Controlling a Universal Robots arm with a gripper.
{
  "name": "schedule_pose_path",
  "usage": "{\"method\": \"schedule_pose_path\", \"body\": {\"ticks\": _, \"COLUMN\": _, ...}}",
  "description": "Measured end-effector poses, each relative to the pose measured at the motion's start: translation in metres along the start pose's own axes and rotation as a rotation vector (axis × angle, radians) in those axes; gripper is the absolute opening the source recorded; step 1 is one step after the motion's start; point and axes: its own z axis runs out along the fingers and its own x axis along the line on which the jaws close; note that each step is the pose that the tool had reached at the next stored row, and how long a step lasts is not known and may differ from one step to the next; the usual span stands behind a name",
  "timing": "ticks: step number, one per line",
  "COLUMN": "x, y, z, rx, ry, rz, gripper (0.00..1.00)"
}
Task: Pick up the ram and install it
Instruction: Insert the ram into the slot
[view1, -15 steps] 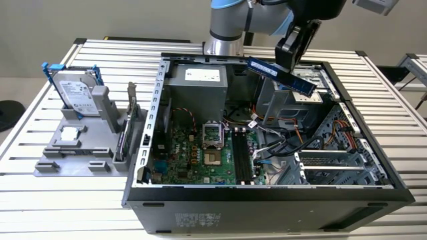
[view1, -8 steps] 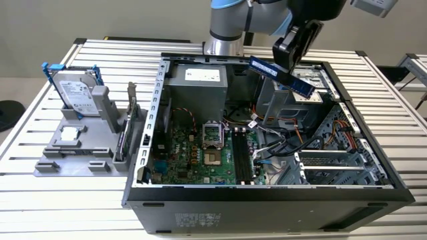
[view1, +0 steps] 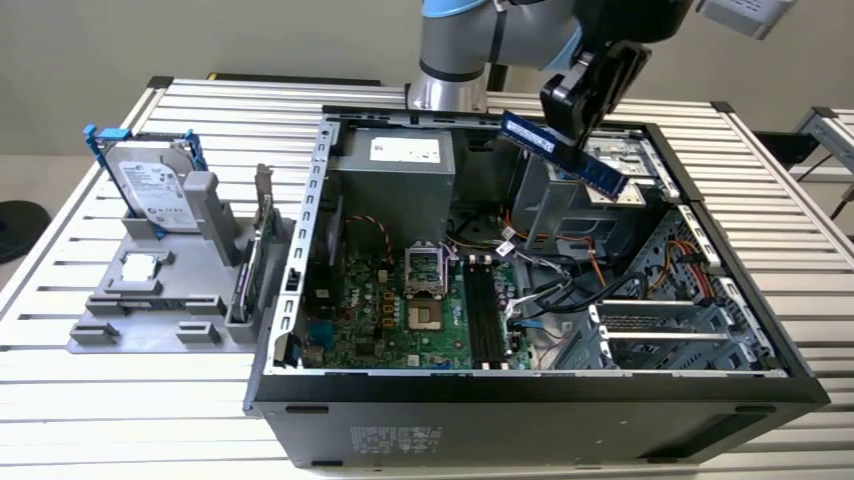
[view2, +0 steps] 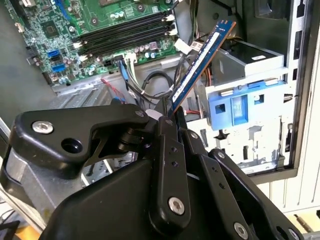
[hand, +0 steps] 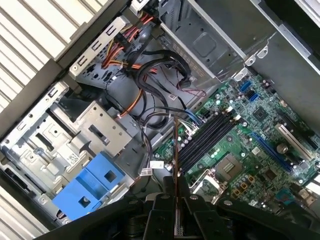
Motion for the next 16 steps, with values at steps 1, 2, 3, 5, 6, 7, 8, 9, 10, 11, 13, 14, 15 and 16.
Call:
{"method": "schedule_pose_path", "body": {"ticks": 1, "x": 0.0000, "y": 0.0000, "z": 0.0001, "rx": -0.0001, "ry": 0.0001, "rz": 0.009, "gripper": 0.00}}
{"method": "schedule_pose_path", "body": {"ticks": 2, "x": 0.0000, "y": 0.0000, "z": 0.0003, "rx": -0.0001, "ry": 0.0002, "rz": 0.018, "gripper": 0.00}}
{"method": "schedule_pose_path", "body": {"ticks": 3, "x": 0.0000, "y": 0.0000, "z": 0.0004, "rx": -0.0001, "ry": 0.0003, "rz": 0.027, "gripper": 0.00}}
{"method": "schedule_pose_path", "body": {"ticks": 5, "x": 0.0000, "y": 0.0000, "z": 0.0007, "rx": -0.0002, "ry": 0.0005, "rz": 0.046, "gripper": 0.00}}
{"method": "schedule_pose_path", "body": {"ticks": 6, "x": 0.0000, "y": 0.0000, "z": 0.0009, "rx": -0.0003, "ry": 0.0005, "rz": 0.055, "gripper": 0.00}}
{"method": "schedule_pose_path", "body": {"ticks": 7, "x": 0.0000, "y": 0.0000, "z": 0.0011, "rx": -0.0003, "ry": 0.0007, "rz": 0.064, "gripper": 0.00}}
{"method": "schedule_pose_path", "body": {"ticks": 8, "x": 0.0000, "y": 0.0000, "z": 0.0012, "rx": -0.0004, "ry": 0.0008, "rz": 0.073, "gripper": 0.00}}
{"method": "schedule_pose_path", "body": {"ticks": 9, "x": 0.0000, "y": 0.0000, "z": 0.0014, "rx": -0.0003, "ry": 0.0009, "rz": 0.081, "gripper": 0.00}}
{"method": "schedule_pose_path", "body": {"ticks": 10, "x": 0.0000, "y": 0.0000, "z": 0.0016, "rx": -0.0004, "ry": 0.0010, "rz": 0.091, "gripper": 0.00}}
{"method": "schedule_pose_path", "body": {"ticks": 11, "x": 0.0000, "y": 0.0000, "z": 0.0017, "rx": -0.0004, "ry": 0.0011, "rz": 0.099, "gripper": 0.00}}
{"method": "schedule_pose_path", "body": {"ticks": 13, "x": 0.0000, "y": 0.0000, "z": 0.0021, "rx": -0.0005, "ry": 0.0013, "rz": 0.117, "gripper": 0.00}}
{"method": "schedule_pose_path", "body": {"ticks": 14, "x": 0.0000, "y": 0.0000, "z": 0.0023, "rx": -0.0005, "ry": 0.0014, "rz": 0.126, "gripper": 0.00}}
{"method": "schedule_pose_path", "body": {"ticks": 15, "x": 0.0000, "y": 0.0000, "z": 0.0024, "rx": -0.0006, "ry": 0.0015, "rz": 0.134, "gripper": 0.00}}
{"method": "schedule_pose_path", "body": {"ticks": 16, "x": 0.0000, "y": 0.0000, "z": 0.0026, "rx": -0.0006, "ry": 0.0016, "rz": 0.144, "gripper": 0.00}}
